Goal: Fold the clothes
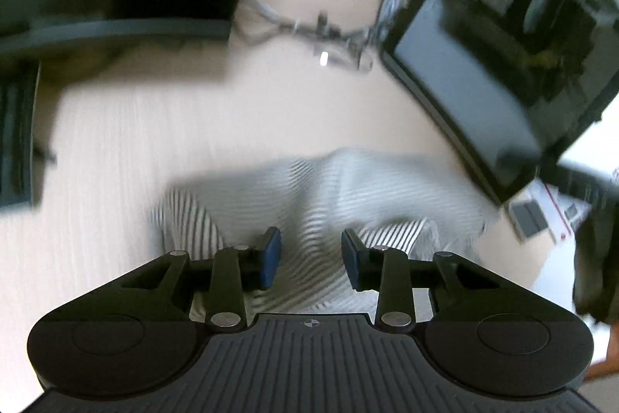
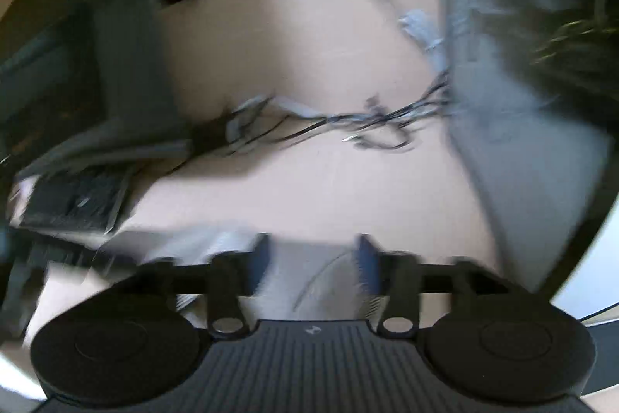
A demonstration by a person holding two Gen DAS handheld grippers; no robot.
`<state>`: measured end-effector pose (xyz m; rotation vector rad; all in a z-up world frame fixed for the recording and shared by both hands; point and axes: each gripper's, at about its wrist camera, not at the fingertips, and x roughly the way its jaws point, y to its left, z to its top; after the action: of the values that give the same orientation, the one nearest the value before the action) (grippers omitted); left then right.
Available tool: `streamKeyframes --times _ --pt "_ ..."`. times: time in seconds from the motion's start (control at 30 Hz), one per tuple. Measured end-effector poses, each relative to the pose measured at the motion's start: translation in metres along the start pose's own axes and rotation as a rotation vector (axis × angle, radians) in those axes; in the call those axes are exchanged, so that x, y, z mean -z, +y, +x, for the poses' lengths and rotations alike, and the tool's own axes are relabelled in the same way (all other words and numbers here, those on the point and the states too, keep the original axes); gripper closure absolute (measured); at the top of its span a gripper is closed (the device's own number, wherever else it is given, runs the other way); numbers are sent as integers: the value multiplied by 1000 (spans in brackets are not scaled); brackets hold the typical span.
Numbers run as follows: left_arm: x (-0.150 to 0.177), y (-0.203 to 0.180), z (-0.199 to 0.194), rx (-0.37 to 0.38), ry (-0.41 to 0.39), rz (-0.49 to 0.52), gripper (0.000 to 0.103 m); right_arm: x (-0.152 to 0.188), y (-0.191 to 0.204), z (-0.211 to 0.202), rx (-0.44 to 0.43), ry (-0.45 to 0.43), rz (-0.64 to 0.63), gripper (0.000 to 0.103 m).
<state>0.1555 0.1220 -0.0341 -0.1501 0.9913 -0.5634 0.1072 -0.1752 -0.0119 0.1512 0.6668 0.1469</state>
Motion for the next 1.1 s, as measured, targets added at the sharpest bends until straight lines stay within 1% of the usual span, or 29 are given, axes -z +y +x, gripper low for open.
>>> streamKeyframes --times 0.07,0.13,0.17,0.2,0.23,0.27,0.3,0.37,0.43,0.53,0.57,0.63,0.7,0.77,0.87,0.93,0.97,1.03,1.07,1.1 --pt "8 5 4 0 23 -27 63 -1 -13 11 22 36 37 44" --pt "12 10 7 1 34 -55 62 10 -21 32 5 113 88 44" --pt "13 12 7 3 35 -69 62 18 -22 42 -9 156 109 47" --pt "14 14 8 6 35 -82 62 24 -22 53 -25 196 130 65" --pt "15 16 9 8 35 -95 62 28 -21 60 -48 220 146 77" --pt "15 15 8 8 33 -101 62 27 -18 60 -54 215 139 84" --pt "15 15 8 7 31 -102 61 24 -16 60 -62 206 130 87" --pt "15 15 9 5 29 -100 58 2 -9 46 -97 123 98 90" --pt "15 15 13 4 29 -99 57 -19 -4 32 -122 56 48 90" --pt "18 17 11 2 33 -101 57 -17 -2 33 -90 60 -30 90" --pt "19 18 11 0 34 -103 57 -15 -2 35 -77 68 -52 90" --pt "20 21 10 -5 37 -109 57 9 -13 53 -23 140 -42 90" --pt "20 25 6 -11 37 -118 57 24 -24 57 -22 168 7 84" --pt "17 29 -1 -19 30 -127 57 38 -34 61 -21 194 50 84" --pt "5 31 -18 -36 -17 -133 55 26 -28 52 5 177 6 84" --pt "-6 29 -34 -56 -73 -135 44 18 -26 42 14 151 2 84" --pt "-12 27 -41 -57 -102 -135 43 11 -26 37 16 128 11 84" --pt "-23 22 -53 -45 -156 -132 42 -1 -20 22 -12 64 16 84" --pt "-28 18 -56 -30 -174 -126 42 -7 -15 15 -35 33 16 84" --pt "-31 13 -54 -11 -174 -113 41 -12 -10 13 -67 17 10 84"
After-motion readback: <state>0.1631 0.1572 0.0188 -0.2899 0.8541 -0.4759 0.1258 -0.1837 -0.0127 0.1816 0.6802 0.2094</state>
